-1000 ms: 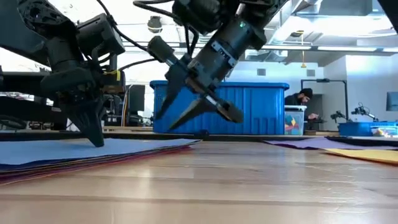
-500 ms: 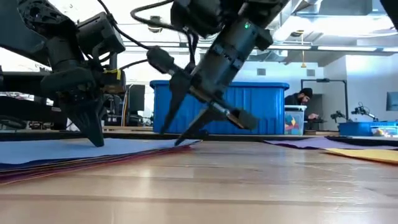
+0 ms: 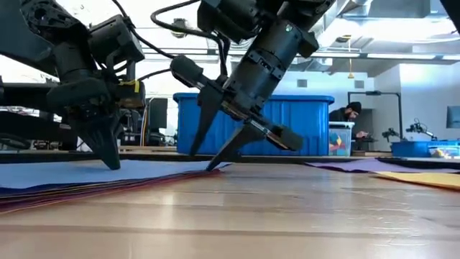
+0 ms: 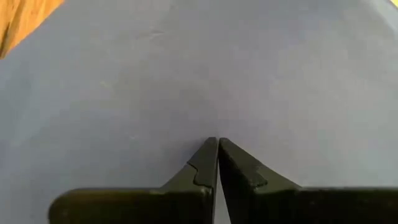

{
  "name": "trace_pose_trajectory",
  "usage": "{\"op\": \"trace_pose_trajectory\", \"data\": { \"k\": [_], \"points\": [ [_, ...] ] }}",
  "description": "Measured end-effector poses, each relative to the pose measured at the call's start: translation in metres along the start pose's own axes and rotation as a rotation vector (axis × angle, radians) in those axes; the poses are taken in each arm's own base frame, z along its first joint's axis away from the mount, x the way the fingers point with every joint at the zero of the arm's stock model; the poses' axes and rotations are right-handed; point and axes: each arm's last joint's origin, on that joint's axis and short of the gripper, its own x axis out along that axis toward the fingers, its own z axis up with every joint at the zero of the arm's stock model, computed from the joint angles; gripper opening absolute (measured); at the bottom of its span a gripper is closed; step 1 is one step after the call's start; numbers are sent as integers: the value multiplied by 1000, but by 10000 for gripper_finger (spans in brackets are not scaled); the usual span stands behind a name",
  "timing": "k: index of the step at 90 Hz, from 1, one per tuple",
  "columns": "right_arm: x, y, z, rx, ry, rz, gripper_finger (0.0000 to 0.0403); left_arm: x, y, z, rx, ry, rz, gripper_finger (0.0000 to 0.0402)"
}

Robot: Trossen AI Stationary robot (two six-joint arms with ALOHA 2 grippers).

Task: Organize paper
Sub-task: Put the blue paper on the table

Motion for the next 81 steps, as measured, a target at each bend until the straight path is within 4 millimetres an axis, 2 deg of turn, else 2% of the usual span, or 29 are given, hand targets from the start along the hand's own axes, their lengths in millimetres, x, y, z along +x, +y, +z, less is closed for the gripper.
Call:
{"op": "trace_pose_trajectory", "data": {
  "k": [14,81],
  "points": [
    [6,-2,-1,2,2,0,102,0,0,0,0,0,0,0],
    [1,11,1,-28,-18,120,102,0,0,0,0,1,0,0]
  ]
}}
